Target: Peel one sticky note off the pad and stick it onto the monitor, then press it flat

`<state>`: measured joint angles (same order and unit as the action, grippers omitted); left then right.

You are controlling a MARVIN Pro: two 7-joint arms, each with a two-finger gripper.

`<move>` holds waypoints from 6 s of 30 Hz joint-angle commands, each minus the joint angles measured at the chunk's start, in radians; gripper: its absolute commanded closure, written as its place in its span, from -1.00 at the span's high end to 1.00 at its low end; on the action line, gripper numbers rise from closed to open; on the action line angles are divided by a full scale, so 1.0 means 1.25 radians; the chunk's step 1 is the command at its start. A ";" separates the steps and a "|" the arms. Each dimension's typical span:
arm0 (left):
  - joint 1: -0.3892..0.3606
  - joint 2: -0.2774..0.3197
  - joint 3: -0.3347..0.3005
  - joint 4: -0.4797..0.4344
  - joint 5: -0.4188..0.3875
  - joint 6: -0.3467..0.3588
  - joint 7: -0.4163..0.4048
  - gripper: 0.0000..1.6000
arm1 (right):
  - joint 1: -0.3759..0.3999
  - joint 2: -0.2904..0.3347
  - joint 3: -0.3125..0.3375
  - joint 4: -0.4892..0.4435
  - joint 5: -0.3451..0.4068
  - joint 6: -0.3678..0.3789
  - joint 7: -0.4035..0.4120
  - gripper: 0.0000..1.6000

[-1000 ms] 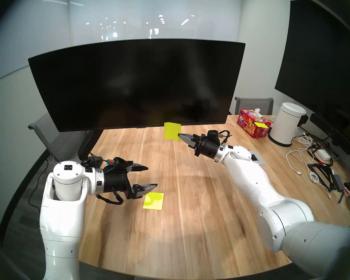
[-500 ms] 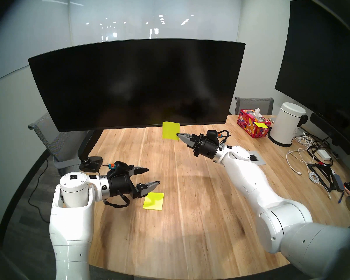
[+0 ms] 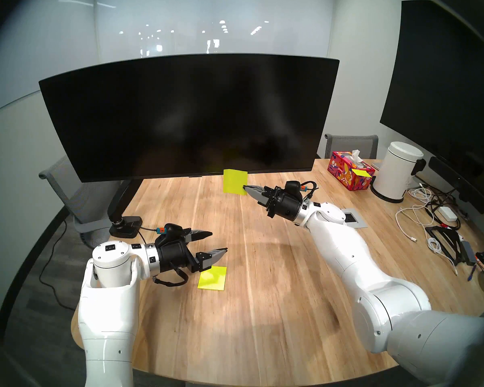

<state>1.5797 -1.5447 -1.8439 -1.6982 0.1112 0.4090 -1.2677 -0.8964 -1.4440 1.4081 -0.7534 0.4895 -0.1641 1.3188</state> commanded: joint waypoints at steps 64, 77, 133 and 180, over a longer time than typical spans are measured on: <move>-0.105 -0.083 -0.010 0.075 -0.201 0.138 0.122 1.00 | -0.112 -0.051 0.077 -0.196 0.060 0.125 0.027 -1.00; -0.109 -0.086 -0.029 0.073 -0.252 0.210 0.148 1.00 | -0.117 -0.066 0.074 -0.200 0.053 0.132 0.026 -1.00; -0.137 -0.093 -0.046 0.079 -0.316 0.209 0.105 1.00 | -0.124 -0.096 0.083 -0.197 0.041 0.131 0.010 -1.00; -0.138 -0.094 -0.048 0.080 -0.313 0.208 0.103 1.00 | -0.127 -0.103 0.090 -0.204 0.021 0.124 0.002 -1.00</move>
<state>1.4154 -1.6596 -1.9016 -1.5856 -0.2724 0.6662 -1.1345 -1.0680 -1.5653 1.5201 -0.9937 0.5120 -0.0115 1.3236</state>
